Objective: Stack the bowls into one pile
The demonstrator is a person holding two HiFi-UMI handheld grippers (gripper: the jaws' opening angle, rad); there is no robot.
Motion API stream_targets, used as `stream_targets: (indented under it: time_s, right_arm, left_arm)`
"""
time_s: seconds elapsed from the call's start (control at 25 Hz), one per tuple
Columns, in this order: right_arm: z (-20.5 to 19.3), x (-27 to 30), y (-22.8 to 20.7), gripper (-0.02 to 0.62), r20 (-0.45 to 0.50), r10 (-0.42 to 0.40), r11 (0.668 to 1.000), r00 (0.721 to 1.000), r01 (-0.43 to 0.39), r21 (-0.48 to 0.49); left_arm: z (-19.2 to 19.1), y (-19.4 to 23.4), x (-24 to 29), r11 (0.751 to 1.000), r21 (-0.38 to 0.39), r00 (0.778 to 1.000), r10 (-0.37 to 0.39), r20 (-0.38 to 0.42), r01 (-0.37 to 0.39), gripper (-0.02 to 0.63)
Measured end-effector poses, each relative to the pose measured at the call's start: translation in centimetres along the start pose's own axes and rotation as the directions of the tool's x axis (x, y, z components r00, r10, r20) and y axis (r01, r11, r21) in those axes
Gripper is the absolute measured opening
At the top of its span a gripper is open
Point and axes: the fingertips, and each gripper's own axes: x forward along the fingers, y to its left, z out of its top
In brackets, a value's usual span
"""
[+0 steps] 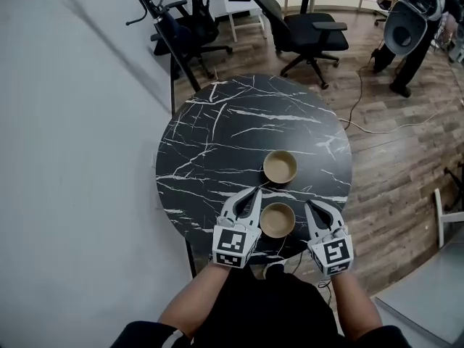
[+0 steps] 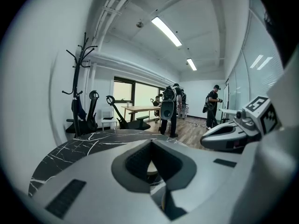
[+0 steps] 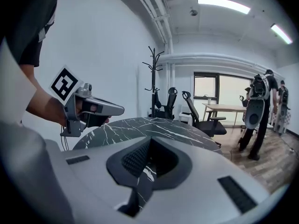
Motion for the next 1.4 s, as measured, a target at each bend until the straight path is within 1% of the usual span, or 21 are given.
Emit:
stream_targets:
  time_s: [0.2, 0.36, 0.56, 0.72, 0.88, 1.04, 1.24, 1.4]
  right_arm:
    - [-0.6, -0.1, 0.1, 0.008, 0.001, -0.017, 0.999, 1.0, 0.017, 0.039]
    - [-1.2, -0.2, 0.2, 0.008, -0.001, -0.025, 0.998, 1.0, 0.025, 0.061]
    - [-1.9, 0.0, 0.4, 0.008, -0.016, -0.018, 0.998, 1.0, 0.019, 0.053]
    - [-3.2, 0.8, 1.1, 0.009, -0.066, -0.014, 0.998, 0.998, 0.018, 0.064]
    - [-4.6, 1.5, 2.0, 0.011, -0.123, 0.017, 0.997, 0.992, -0.008, 0.072]
    - [-6.3, 2.2, 2.8, 0.097, -0.18, 0.064, 0.993, 0.982, -0.044, 0.112]
    - [-8.8, 2.6, 3.4, 0.155, -0.271, 0.102, 0.984, 0.957, -0.057, 0.167]
    - [-10.8, 2.9, 3.6, 0.186, -0.326, 0.129, 0.968, 0.937, -0.048, 0.245]
  left_arm:
    - [-1.1, -0.5, -1.3, 1.0, -0.014, 1.0, -0.003, -0.004, 0.002, 0.014]
    - [-1.7, -0.4, -2.1, 1.0, -0.01, 1.0, 0.017, -0.009, -0.017, 0.014]
    - [-2.4, -0.3, -2.7, 0.999, -0.019, 0.999, 0.029, -0.019, -0.029, 0.014]
    - [-2.7, -0.3, -3.0, 0.999, -0.021, 0.999, 0.031, -0.023, -0.031, 0.014]
    - [-3.1, 0.0, -3.1, 0.999, -0.013, 0.998, 0.039, -0.041, -0.039, 0.014]
    - [-3.3, 0.3, -3.1, 0.999, -0.003, 0.997, 0.048, -0.053, -0.049, 0.014]
    - [-3.1, 0.0, -4.0, 0.999, -0.01, 0.998, 0.051, -0.048, -0.052, 0.014]
    - [-3.7, 0.2, -4.5, 0.998, -0.023, 0.996, 0.064, -0.058, -0.065, 0.014]
